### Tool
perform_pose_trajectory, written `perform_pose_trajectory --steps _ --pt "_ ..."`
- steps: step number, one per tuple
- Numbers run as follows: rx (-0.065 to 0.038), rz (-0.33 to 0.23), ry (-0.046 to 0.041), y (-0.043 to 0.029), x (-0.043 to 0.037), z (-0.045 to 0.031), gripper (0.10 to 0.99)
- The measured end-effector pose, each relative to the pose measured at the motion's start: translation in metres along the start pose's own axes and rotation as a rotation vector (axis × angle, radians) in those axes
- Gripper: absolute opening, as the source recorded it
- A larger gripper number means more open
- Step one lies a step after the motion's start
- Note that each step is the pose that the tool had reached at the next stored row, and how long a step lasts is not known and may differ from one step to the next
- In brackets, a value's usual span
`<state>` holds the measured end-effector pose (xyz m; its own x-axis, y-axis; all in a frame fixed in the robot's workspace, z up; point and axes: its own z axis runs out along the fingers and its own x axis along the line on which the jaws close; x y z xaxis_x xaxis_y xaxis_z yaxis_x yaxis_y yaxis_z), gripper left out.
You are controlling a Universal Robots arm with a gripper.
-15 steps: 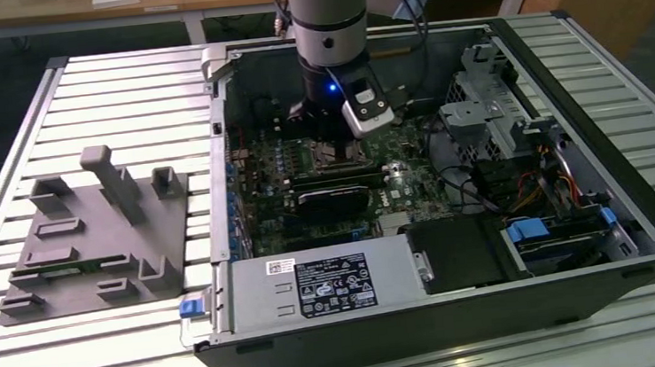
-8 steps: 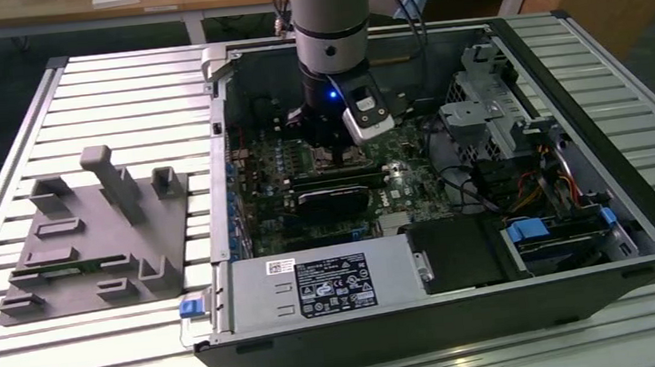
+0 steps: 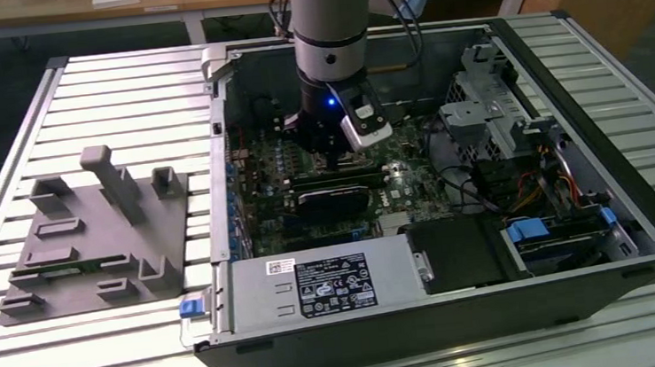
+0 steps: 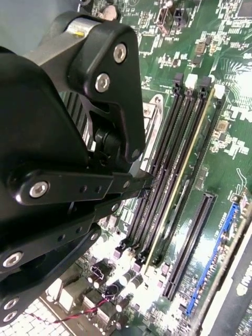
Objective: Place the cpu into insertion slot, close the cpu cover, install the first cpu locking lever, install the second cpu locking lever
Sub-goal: 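Install the second cpu locking lever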
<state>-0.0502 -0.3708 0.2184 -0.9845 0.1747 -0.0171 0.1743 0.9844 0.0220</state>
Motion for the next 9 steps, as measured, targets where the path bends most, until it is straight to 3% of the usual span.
perform_pose_trajectory --steps 5,9 --pt "-0.002 0.000 0.0004 -0.0001 0.0001 0.0001 0.106" --pt "-0.024 -0.006 0.0037 -0.0011 0.0022 0.0012 0.106"
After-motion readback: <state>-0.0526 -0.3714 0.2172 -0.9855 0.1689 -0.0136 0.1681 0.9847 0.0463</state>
